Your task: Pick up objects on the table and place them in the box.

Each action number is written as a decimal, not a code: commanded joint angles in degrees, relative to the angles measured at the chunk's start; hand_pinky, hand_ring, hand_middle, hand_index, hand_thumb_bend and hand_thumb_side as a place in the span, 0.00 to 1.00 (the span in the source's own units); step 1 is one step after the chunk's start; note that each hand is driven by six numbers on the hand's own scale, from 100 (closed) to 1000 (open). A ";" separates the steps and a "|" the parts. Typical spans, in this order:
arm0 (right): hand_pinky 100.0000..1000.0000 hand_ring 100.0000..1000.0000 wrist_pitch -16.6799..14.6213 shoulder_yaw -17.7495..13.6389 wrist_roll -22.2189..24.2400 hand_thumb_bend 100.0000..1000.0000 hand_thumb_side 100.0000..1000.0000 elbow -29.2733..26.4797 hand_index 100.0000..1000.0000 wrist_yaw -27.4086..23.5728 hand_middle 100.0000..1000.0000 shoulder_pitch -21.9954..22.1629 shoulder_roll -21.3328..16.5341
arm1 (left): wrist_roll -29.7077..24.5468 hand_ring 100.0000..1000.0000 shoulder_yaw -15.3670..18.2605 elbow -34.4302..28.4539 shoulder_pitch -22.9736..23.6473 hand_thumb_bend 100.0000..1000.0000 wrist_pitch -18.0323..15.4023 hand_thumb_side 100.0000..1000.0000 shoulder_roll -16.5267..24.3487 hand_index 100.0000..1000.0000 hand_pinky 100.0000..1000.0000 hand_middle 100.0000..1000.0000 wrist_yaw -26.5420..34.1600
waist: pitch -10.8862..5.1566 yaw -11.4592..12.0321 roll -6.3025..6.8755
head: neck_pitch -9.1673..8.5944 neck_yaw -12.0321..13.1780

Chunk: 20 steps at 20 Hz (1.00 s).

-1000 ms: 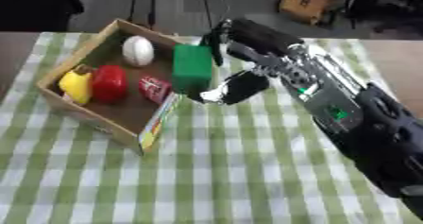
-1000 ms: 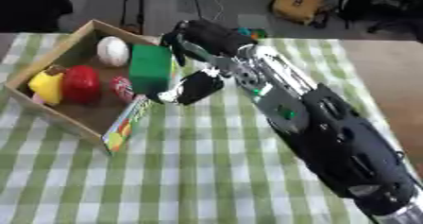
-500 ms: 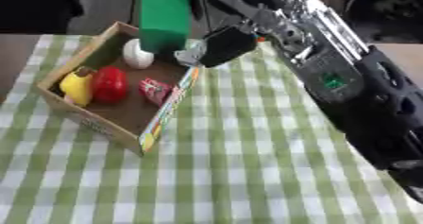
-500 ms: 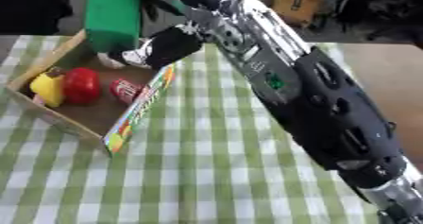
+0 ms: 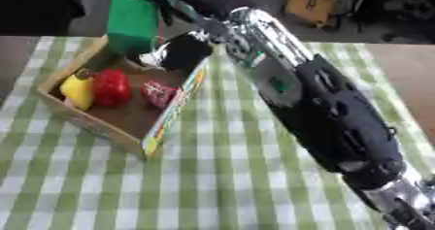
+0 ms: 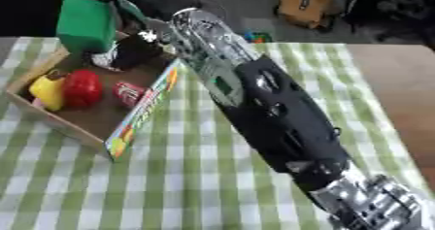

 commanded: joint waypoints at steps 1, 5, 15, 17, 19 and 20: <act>0.87 0.68 -0.61 -2.37 -3.09 0.14 0.52 4.31 0.49 4.51 0.35 -1.48 2.77 | -0.35 0.57 -0.17 -0.81 -0.95 0.00 -0.04 1.00 0.06 0.72 0.70 0.67 0.24 | -1.26 0.16 0.48 | -0.82 -0.47; 0.87 0.68 0.26 -5.58 -7.76 0.15 0.52 9.92 0.49 9.84 0.35 -0.45 7.01 | -0.59 0.57 -0.39 -0.81 -1.13 0.00 -0.03 1.00 -0.27 0.72 0.70 0.67 0.39 | -1.05 0.82 0.75 | -1.25 -1.08; 0.89 0.69 1.39 -10.18 -16.27 0.14 0.52 20.35 0.49 21.09 0.35 -0.06 11.50 | -1.05 0.57 -0.74 -0.81 -1.35 0.00 0.09 1.00 -0.69 0.72 0.70 0.67 0.66 | -0.69 1.67 1.05 | -1.49 -2.01; 0.90 0.71 1.55 -10.69 -16.96 0.14 0.54 21.72 0.50 22.54 0.37 -0.22 11.99 | -1.15 0.57 -0.82 -0.81 -1.43 0.00 0.09 1.00 -0.76 0.72 0.71 0.67 0.74 | -0.61 1.91 1.05 | -1.53 -2.24; 0.91 0.73 1.63 -11.09 -17.41 0.15 0.58 22.86 0.53 24.00 0.39 -0.38 12.45 | -1.28 0.57 -0.91 -0.81 -1.53 0.00 0.09 1.00 -0.84 0.72 0.71 0.67 0.80 | -0.55 2.11 1.05 | -1.59 -2.46; 0.91 0.73 1.63 -11.28 -17.57 0.15 0.58 23.27 0.53 24.63 0.39 -0.42 12.63 | -1.33 0.57 -0.93 -0.81 -1.56 0.00 0.09 1.00 -0.87 0.72 0.71 0.67 0.83 | -0.53 2.17 1.05 | -1.61 -2.53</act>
